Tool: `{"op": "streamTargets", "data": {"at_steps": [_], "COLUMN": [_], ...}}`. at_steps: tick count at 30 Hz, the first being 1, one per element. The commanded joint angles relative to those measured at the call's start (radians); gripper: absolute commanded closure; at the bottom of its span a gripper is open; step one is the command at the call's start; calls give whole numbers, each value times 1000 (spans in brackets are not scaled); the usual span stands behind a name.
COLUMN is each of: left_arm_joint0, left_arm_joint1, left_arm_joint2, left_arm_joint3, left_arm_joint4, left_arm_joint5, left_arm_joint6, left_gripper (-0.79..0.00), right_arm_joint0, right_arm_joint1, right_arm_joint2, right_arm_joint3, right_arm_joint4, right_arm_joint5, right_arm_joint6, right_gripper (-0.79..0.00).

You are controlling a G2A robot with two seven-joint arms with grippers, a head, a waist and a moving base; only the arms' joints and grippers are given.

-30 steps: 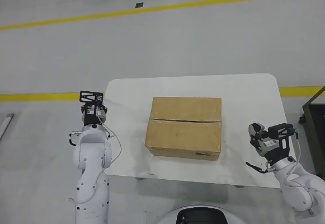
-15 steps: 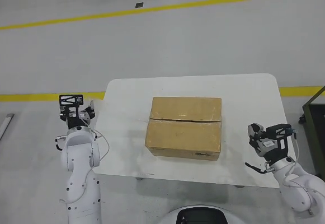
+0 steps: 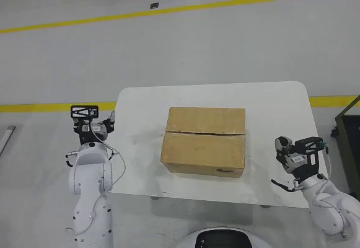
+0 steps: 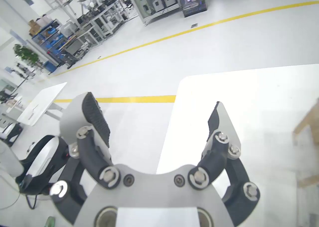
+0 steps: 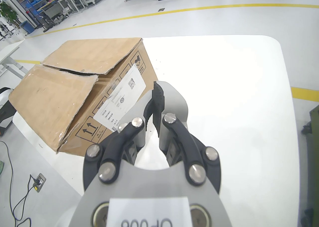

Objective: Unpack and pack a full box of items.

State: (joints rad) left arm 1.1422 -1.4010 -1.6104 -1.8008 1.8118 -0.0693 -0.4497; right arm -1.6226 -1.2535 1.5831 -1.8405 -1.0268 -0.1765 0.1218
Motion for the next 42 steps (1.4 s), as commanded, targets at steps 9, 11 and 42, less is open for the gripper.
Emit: {"op": "streamTargets", "data": {"at_steps": [9, 11, 42], "left_arm_joint0": [31, 19, -292], "left_arm_joint1": [-30, -36, -57], "left_arm_joint2": [369, 436, 702], "left_arm_joint3": [-110, -110, 341], "left_arm_joint4": [-186, -211, 243], "left_arm_joint5": [-174, -201, -358], "left_arm_joint6": [-46, -67, -73], "left_gripper": [-785, -785, -785], "right_arm_joint0": [-16, -22, -89], "right_arm_joint1": [4, 5, 9], "right_arm_joint2": [35, 43, 94], "right_arm_joint3": [2, 2, -11], "right_arm_joint4": [4, 9, 39], "right_arm_joint5": [4, 3, -10], "right_arm_joint6": [-8, -10, -47], "right_gripper": [0, 0, 0]}}
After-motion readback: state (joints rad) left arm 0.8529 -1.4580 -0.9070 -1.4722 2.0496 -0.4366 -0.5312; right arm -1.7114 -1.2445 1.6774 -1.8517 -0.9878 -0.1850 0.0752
